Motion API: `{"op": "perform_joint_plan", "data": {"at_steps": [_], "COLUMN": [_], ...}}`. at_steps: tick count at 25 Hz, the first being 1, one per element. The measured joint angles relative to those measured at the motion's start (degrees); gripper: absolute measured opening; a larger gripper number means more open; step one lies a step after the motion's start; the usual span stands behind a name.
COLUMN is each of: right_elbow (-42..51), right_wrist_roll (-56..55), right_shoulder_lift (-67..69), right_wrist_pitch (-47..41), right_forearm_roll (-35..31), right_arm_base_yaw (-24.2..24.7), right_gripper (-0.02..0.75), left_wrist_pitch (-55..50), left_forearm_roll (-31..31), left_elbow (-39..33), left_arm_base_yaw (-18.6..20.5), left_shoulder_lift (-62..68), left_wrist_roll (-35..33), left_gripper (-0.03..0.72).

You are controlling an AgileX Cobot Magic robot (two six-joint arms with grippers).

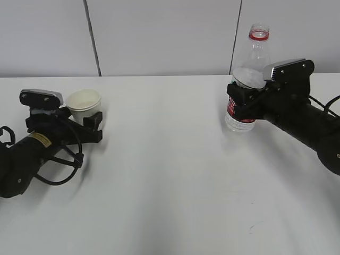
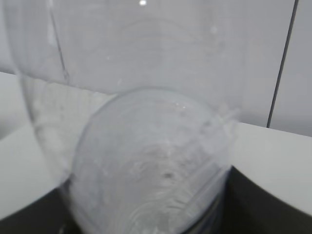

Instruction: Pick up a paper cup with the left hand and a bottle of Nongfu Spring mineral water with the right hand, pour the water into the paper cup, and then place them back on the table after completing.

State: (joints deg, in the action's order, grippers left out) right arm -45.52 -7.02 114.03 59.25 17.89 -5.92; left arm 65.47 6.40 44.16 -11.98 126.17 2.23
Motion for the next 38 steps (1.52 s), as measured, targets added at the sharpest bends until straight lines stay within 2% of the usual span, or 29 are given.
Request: {"op": "perform_joint_plan", "data": {"at_steps": [11,20,38], "right_elbow": [0.0,-0.2,-2.5], "right_wrist_roll": [0.0,0.0,0.0], "right_shoulder_lift": [0.0,2.9,7.1], "right_wrist_pitch": [0.0,-0.1,0.9], "right_forearm_roll": [0.0,-2.3,-4.7], "right_arm_base_yaw": [0.0,0.0,0.0], "right_gripper": [0.389,0.389,0.388], "left_wrist_pitch": [-0.2,-0.1,0.0], "left_forearm_roll": [0.0,0.0,1.6], "left_elbow": [-10.8,-16.7,-17.6], "left_arm_base_yaw": [-0.1,-0.1,-0.1], "left_shoulder_lift": [-4.8,-12.2,-13.2], "left_wrist_roll": [0.0,-0.1,-0.1], "left_gripper": [0.538,0.538,0.538]}}
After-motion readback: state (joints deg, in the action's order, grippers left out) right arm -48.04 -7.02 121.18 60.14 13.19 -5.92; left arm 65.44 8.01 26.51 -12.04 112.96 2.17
